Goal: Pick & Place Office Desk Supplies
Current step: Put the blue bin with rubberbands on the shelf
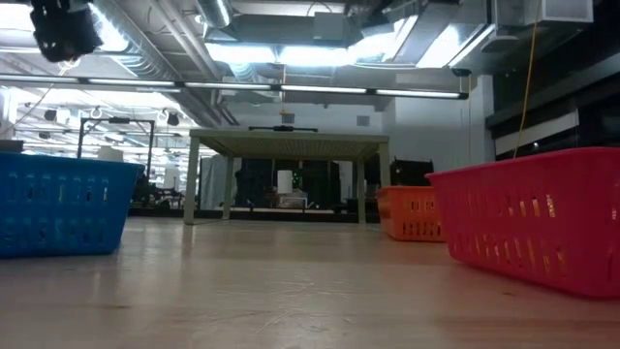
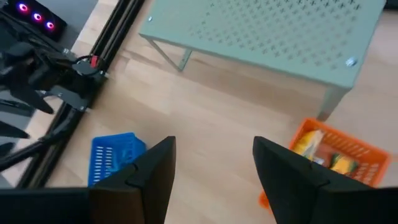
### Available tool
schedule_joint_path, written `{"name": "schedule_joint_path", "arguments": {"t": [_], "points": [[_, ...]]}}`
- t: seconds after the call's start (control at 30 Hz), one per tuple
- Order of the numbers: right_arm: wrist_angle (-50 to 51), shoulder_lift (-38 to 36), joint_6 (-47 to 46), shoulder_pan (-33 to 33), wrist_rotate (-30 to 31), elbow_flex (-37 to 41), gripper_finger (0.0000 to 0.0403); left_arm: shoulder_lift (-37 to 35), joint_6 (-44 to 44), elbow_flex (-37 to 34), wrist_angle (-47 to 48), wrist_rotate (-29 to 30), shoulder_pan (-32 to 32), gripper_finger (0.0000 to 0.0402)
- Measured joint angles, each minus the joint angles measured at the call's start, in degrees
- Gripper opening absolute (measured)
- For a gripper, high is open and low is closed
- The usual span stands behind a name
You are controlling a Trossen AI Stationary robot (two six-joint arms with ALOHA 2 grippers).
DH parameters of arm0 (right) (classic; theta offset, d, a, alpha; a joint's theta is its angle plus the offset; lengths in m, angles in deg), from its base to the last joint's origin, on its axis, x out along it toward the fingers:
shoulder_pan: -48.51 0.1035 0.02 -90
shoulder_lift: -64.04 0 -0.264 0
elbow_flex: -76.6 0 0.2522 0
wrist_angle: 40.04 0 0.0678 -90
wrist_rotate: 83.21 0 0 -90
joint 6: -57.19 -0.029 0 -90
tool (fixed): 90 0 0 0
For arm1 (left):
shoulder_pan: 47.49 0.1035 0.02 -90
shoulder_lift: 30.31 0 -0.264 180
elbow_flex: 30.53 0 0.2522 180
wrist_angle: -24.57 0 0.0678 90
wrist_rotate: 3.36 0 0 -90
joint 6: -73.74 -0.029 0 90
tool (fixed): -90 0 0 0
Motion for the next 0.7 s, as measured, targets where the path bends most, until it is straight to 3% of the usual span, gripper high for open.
{"name": "schedule_joint_path", "arguments": {"t": [0.27,0.47,0.57,0.7], "points": [[1.41,0.02,9.41,-1.46,-2.16,-0.23,0.0217,14.31,10.18,-0.04,3.59,2.13,0.07,0.0207],[1.82,0.02,17.0,-1.42,-3.93,-0.23,0.0217,20.72,18.24,1.02,-0.55,2.07,-0.24,0.0207],[2.08,0.02,20.53,-1.42,-4.95,-0.23,0.0217,22.76,18.36,4.47,-2.77,1.38,-2.74,0.0207],[2.32,0.02,24.94,-1.42,-5.06,-0.23,0.0217,27.04,12.27,11.12,-1.15,-1.57,-7.19,0.0207]]}}
